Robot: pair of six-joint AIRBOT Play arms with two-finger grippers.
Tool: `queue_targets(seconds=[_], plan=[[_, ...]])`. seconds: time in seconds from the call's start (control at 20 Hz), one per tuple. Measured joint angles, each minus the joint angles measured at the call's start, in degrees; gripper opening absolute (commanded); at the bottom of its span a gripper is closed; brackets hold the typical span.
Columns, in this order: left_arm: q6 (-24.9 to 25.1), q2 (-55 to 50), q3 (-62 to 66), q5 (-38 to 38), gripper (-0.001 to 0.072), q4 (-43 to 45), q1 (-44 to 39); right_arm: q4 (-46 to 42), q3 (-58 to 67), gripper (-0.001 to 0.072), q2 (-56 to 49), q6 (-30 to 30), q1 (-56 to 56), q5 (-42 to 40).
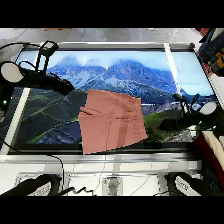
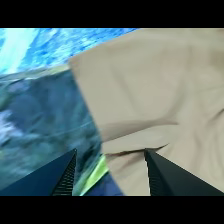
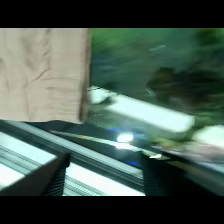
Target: Fold the clothes and pants, and hang the long-sleeved shirts on hangers.
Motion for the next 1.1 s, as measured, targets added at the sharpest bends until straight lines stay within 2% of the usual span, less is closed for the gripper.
queue_targets(seconds=[0.15, 0.3, 0.4, 0.6, 0.65, 0.75, 0.8, 0.9, 1.0, 1.1], plan=[[-0.1, 0.0, 0.0, -0.3, 0.0462, -1.4, 0.1, 5.5, -7.7, 0.0497, -2.6, 0.7, -0.9, -4.4], [-1.2, 0.0, 0.0, -3.8, 0.0463, -1.7, 1.2, 10.5, -10.6, 0.0484, -8.3, 0.3, -1.2, -6.1], [-2.3, 0.0, 0.0, -6.8, 0.0462, -1.7, 2.8, 14.6, -11.4, 0.0441, -12.2, -1.4, -1.3, -6.3], [-4.2, 1.9, -2.4, -11.5, 0.0463, -1.7, 8.8, 22.3, -12.1, 0.0430, -18.0, -6.6, -1.3, -6.1], [-4.5, 3.1, -4.6, -12.1, 0.0462, -1.7, 10.8, 23.7, -12.2, 0.0374, -18.8, -7.7, -1.3, -6.5], [-4.8, 6.6, -11.2, -12.8, 0.0462, -2.2, 15.1, 25.4, -12.3, 0.0362, -19.8, -9.4, -1.3, -7.5], [-4.9, 8.7, -15.4, -12.9, 0.0462, -2.9, 17.0, 26.3, -12.3, 0.0292, -20.1, -10.2, -1.3, -8.3], [-5.2, 13.3, -25.2, -12.1, 0.0462, -4.4, 20.1, 26.9, -12.3, 0.0199, -20.5, -11.4, -1.3, -10.1], [-5.2, 17.5, -35.3, -11.2, 0.0462, -5.5, 21.7, 27.3, -12.3, 0.0021, -20.7, -12.3, -1.3, -11.6], [-5.2, 20.5, -44.9, -10.4, 0.0462, -6.5, 22.6, 27.6, -12.4, 0.0023, -20.8, -13.3, -1.3, -12.1]])
